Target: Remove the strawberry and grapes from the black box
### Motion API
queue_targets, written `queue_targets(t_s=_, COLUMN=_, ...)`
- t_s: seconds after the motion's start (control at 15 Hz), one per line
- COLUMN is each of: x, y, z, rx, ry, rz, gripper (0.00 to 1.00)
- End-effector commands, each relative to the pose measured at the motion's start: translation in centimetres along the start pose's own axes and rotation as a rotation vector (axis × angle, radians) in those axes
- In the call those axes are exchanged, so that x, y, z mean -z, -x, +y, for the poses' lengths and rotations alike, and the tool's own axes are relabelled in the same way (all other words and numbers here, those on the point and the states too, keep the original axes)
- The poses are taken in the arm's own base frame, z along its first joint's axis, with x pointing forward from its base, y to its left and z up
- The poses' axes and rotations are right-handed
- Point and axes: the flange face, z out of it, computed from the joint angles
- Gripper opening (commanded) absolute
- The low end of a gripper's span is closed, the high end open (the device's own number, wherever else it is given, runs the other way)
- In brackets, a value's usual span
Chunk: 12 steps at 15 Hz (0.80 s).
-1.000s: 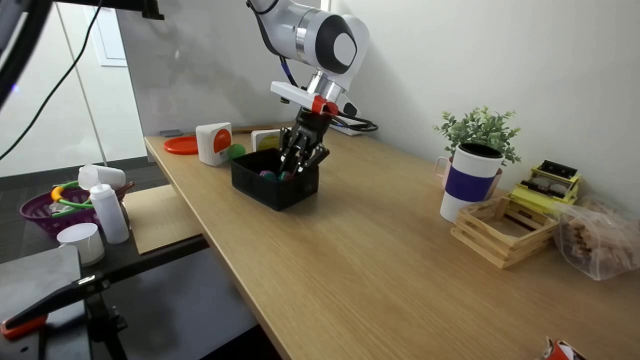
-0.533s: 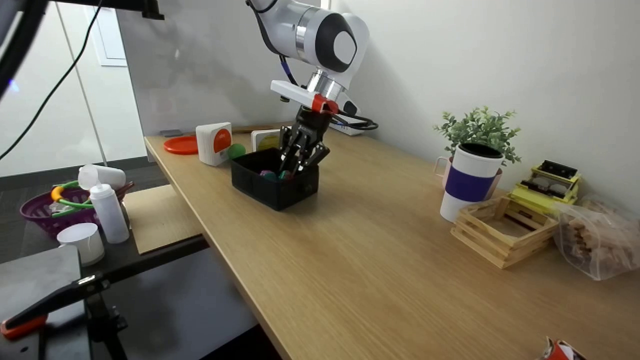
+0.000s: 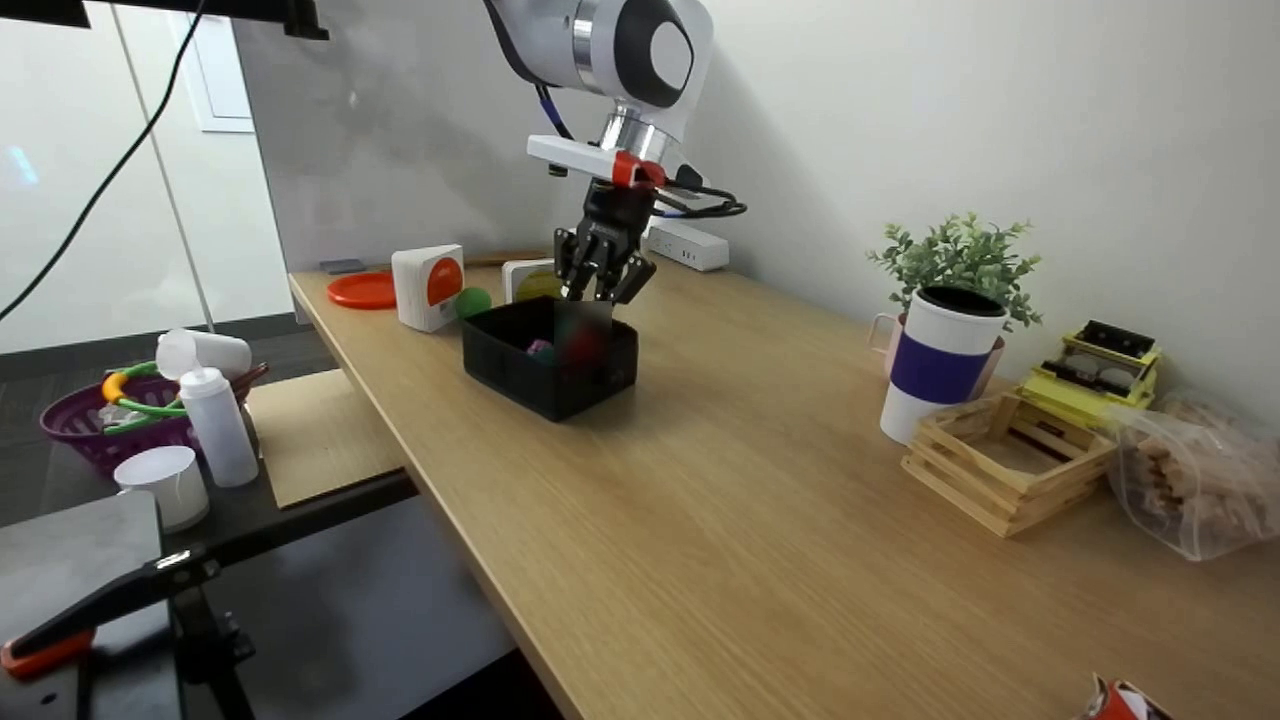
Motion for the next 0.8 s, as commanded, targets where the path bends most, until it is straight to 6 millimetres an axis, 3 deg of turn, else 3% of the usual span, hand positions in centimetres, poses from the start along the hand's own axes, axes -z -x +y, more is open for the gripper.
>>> queue_targets(t_s=0.0, x=2.9, y=1.4, z=-1.3, rx=-0.016, ry=0.075, rz=0.013, gripper=0.12)
queue_targets(t_s=0.4, x=5.9, y=2.8, z=-2.9, rx=-0.049, ry=0.163, rz=0.037, gripper=0.12)
queue_targets(t_s=0.73, x=6.3, y=3.3, z=-1.1, rx=-0.12, ry=0.175, rz=0.031, gripper=0.12)
